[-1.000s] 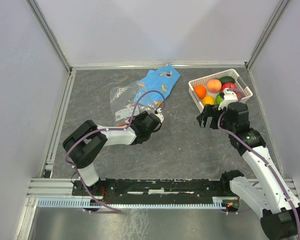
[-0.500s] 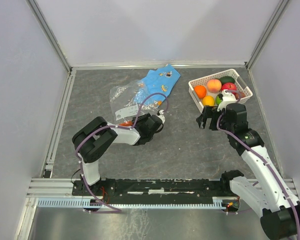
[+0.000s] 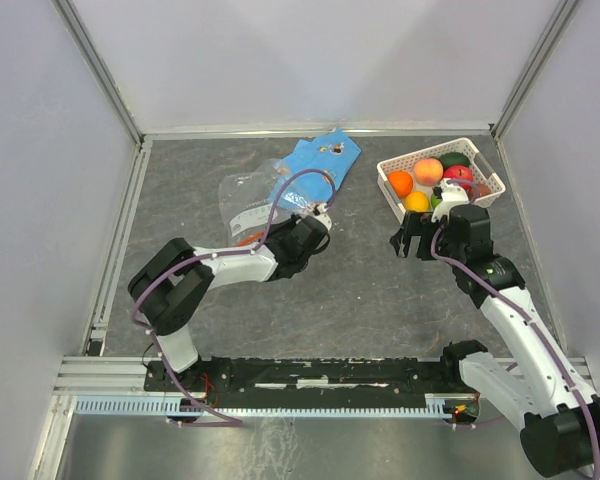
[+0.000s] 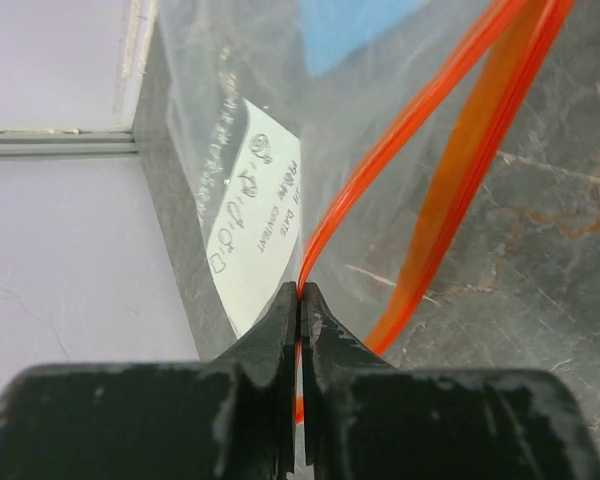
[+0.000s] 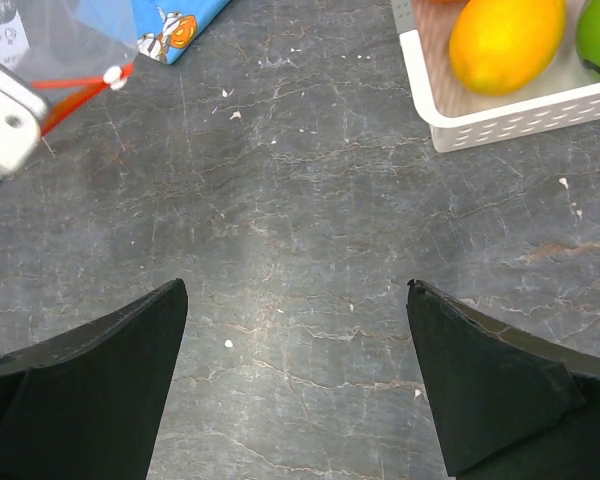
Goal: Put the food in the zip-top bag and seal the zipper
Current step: Pick up the zipper food storage bag at the center of the board, then open the zipper of the food storage bag.
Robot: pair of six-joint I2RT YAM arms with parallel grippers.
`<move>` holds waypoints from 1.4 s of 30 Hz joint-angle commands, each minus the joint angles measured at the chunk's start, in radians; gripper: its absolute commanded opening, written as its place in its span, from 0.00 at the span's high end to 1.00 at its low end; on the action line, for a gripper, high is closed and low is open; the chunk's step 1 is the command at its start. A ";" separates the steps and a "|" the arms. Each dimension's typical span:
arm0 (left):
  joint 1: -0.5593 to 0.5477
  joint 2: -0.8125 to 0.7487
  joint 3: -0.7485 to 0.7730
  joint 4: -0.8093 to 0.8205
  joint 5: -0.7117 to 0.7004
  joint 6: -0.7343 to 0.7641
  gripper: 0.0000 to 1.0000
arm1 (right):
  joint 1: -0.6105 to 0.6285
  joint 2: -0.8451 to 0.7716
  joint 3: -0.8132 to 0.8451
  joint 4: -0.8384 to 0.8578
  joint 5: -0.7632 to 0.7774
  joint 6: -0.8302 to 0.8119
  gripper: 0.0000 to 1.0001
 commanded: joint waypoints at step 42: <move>0.000 -0.301 0.635 -0.961 0.411 -1.402 0.97 | 0.577 0.345 0.144 0.532 0.283 0.500 0.13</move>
